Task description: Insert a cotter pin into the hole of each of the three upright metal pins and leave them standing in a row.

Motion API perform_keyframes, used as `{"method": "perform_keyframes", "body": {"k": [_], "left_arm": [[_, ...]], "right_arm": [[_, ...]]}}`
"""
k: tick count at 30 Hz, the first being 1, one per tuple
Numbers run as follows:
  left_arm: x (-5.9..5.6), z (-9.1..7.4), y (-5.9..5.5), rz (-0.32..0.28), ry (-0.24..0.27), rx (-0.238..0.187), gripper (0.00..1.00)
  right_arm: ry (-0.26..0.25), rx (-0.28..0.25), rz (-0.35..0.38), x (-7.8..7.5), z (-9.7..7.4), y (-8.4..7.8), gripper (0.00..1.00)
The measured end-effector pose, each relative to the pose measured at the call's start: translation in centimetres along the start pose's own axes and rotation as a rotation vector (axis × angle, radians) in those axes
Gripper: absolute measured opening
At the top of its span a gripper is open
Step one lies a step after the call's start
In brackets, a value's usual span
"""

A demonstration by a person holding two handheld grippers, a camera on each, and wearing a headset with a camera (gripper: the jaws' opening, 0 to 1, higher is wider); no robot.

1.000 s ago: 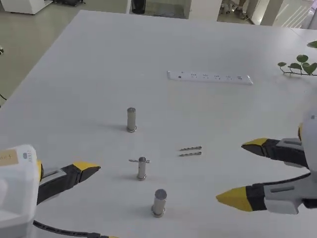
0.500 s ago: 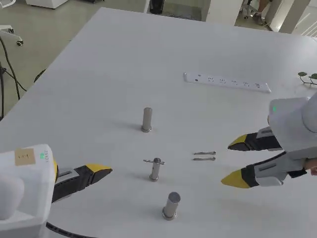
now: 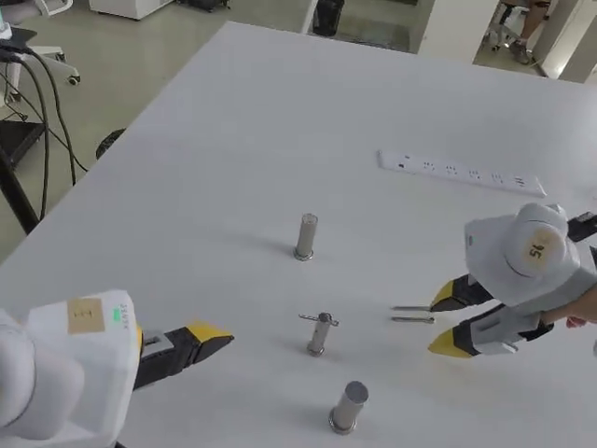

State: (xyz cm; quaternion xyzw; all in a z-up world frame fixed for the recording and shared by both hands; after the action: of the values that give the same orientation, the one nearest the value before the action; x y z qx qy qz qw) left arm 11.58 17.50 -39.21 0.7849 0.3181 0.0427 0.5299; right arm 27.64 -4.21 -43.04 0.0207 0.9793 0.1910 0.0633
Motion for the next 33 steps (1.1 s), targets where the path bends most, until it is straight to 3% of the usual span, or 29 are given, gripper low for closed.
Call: {"method": "perform_keyframes", "body": {"k": [3,6,7,9,13,17,25,28,31,33], "left_arm": [[0.0,-0.1,0.0,-0.002,0.000,-0.002,0.99],[0.1,-0.1,0.0,0.000,0.002,-0.002,0.99],[0.1,-0.1,0.0,0.001,0.004,-0.003,0.99],[0.2,-0.2,0.0,0.002,0.006,0.000,0.99],[0.1,-0.7,0.3,0.015,0.005,0.005,0.97],[0.2,-1.0,0.4,0.012,0.011,-0.001,0.97],[0.4,-1.5,0.0,0.003,0.029,0.001,0.96],[0.6,-1.6,0.0,-0.002,0.038,-0.004,0.96],[0.7,-1.7,0.1,-0.004,0.046,-0.008,0.96],[0.9,-1.9,0.1,-0.007,0.057,-0.014,0.96]], "right_arm": [[0.005,0.005,-0.007,-0.4,0.3,0.0,0.20],[0.020,0.051,-0.028,-0.8,1.0,-0.4,0.19],[0.051,0.047,-0.005,-0.5,0.9,-0.3,0.18],[0.044,0.017,0.023,-1.2,1.1,0.1,0.19],[0.097,0.046,0.040,-1.4,1.4,0.3,0.16],[0.128,0.109,-0.058,-1.7,1.4,0.5,0.12],[0.133,0.189,-0.097,-1.7,1.6,1.1,0.10],[0.131,0.194,-0.109,-1.6,1.6,1.0,0.09],[0.115,0.170,-0.147,-1.6,1.7,1.1,0.00],[0.107,0.165,-0.115,-1.7,1.8,1.1,0.00]]}}
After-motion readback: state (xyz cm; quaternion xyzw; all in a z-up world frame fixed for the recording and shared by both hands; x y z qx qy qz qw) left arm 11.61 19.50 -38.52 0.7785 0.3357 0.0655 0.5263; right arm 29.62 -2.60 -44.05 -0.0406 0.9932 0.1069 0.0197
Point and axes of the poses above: the centre of the closed fingertips' face, and the gripper's own axes: z roughly forward along the fingers, x roughly to its left, y roughly out of its top, the point moved 6 cm from there along -z, roughly backward along the fingers, and after that the axes turned 1 degree about -z, right-handed, at the moved point
